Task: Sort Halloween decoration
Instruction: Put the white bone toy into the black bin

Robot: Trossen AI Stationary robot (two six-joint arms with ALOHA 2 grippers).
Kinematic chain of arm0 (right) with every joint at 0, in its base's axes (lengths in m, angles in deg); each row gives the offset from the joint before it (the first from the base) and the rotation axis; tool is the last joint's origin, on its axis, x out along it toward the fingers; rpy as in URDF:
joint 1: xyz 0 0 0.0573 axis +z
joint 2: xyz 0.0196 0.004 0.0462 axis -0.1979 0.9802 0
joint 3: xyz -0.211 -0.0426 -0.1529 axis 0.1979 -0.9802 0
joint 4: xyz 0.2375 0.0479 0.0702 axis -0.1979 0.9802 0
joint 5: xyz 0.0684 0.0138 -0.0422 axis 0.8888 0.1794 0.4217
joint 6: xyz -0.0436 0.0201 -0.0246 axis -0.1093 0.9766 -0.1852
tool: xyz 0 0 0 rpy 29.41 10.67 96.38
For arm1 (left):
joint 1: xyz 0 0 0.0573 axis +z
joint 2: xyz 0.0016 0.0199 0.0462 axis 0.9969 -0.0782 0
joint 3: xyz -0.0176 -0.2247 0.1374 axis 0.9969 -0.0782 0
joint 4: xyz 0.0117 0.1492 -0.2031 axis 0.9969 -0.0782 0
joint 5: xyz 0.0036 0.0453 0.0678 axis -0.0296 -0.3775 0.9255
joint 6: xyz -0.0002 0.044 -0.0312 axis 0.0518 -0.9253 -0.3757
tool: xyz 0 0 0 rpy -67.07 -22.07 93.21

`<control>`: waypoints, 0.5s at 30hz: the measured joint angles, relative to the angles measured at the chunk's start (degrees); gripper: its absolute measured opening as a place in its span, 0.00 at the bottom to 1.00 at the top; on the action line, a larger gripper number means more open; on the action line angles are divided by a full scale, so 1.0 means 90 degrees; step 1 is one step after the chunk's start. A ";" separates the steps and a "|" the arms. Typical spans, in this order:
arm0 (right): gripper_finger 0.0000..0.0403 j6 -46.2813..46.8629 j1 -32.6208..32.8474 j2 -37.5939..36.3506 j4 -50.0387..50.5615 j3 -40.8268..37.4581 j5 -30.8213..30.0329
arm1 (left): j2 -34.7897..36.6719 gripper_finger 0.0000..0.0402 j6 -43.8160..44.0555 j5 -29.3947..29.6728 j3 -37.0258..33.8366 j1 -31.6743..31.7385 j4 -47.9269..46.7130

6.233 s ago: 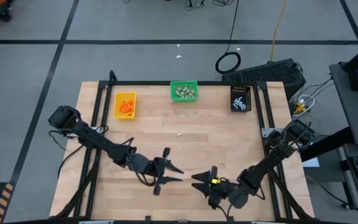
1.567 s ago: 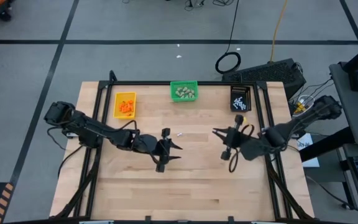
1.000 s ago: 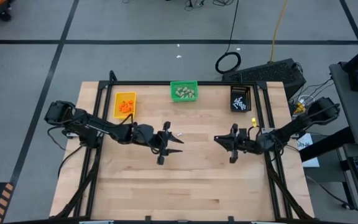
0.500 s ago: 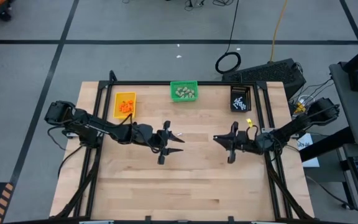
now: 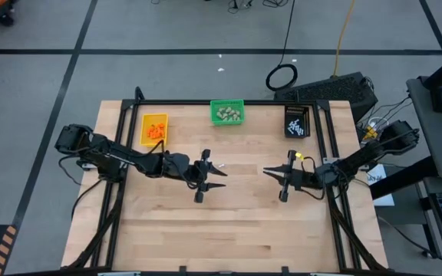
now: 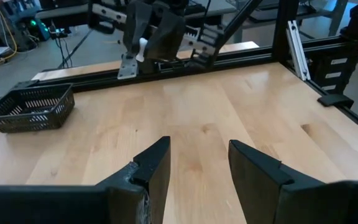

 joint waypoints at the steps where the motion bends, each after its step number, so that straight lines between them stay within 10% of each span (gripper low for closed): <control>1: 0.01 -0.0342 0.0000 0.0000 -0.0001 0.0000 0.0001 | 0.0000 0.40 0.0000 0.0000 0.0000 0.0000 0.0000; 7: 0.01 -0.1909 0.0000 0.0000 -0.0005 0.0000 -0.0008 | 0.0000 0.40 0.0000 -0.0002 0.0000 0.0000 0.0000; 15: 0.01 -0.1512 0.0000 0.0000 -0.0045 0.0000 -0.0036 | 0.0000 0.40 0.0000 -0.0002 0.0000 0.0000 0.0000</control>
